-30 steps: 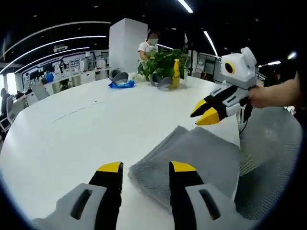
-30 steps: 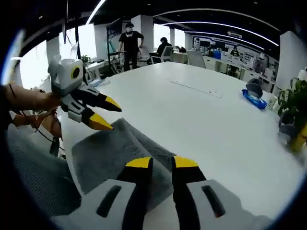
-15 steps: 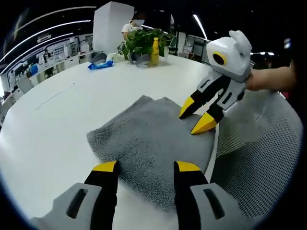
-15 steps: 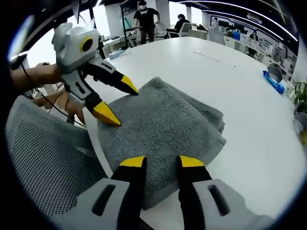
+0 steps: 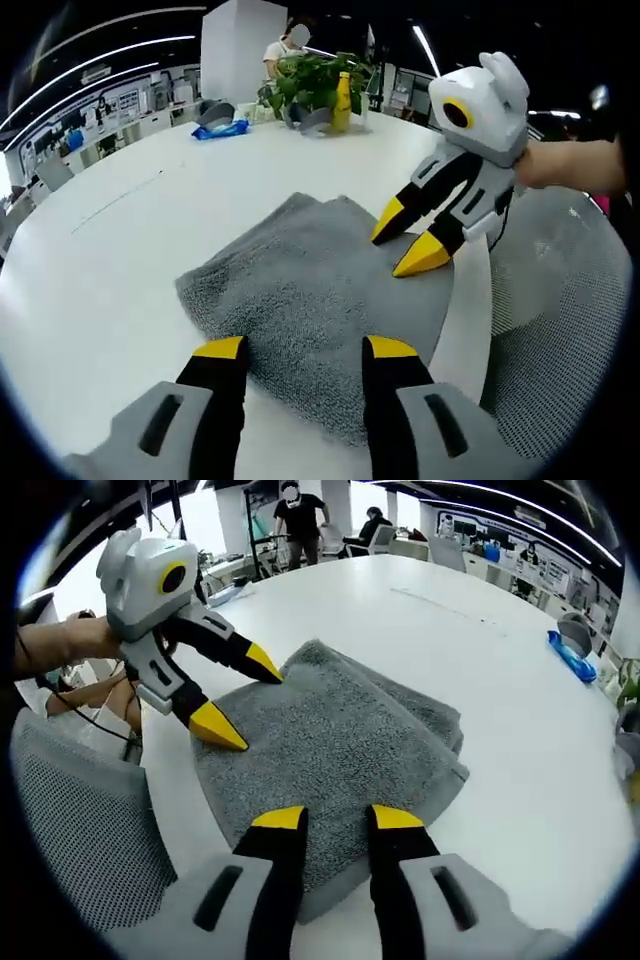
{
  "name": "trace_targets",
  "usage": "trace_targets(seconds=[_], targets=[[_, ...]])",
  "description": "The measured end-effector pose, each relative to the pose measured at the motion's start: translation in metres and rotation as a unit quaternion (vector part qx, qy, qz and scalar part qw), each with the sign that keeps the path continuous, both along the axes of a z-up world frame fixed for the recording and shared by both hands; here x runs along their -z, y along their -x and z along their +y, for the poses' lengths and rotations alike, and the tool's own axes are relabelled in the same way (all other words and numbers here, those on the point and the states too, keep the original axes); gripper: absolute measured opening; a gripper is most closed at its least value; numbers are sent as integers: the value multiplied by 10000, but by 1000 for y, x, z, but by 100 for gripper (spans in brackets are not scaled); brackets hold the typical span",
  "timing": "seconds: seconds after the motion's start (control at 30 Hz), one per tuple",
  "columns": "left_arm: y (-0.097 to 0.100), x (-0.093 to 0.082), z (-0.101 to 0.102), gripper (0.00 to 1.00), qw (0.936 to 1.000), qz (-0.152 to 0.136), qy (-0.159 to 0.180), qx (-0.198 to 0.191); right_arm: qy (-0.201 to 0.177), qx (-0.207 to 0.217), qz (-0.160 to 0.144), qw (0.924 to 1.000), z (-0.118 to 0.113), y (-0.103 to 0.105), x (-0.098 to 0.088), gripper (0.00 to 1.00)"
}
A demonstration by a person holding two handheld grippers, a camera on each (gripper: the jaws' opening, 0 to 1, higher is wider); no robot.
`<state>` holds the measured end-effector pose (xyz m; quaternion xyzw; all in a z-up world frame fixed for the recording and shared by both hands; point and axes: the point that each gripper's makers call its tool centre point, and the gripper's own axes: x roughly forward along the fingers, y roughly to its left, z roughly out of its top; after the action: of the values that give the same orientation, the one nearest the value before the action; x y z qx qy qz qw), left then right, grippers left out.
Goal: Fold the towel on the table until its edges align and the towel forms a compact rectangular stack.
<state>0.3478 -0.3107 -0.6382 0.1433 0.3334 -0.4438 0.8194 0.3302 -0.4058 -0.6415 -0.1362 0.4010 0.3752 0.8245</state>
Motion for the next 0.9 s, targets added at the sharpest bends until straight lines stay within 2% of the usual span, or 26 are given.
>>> trace_targets(seconds=[0.13,0.43,0.7,0.9], targets=[[-17,1,-2,48,9999,63,75,56,-86,47,-13,10000,-2,-16,1,22],[-47,1,-7,47,9998,-46,201,-4,1,35,-96,9999,-5,-49,1,22],[-66,0,-7,47,9995,-102,285,-58,35,17,-138,9999,-6,-69,1,22],[-73,0,-7,48,9991,-152,394,-59,3,47,-160,9999,-7,-75,1,22]])
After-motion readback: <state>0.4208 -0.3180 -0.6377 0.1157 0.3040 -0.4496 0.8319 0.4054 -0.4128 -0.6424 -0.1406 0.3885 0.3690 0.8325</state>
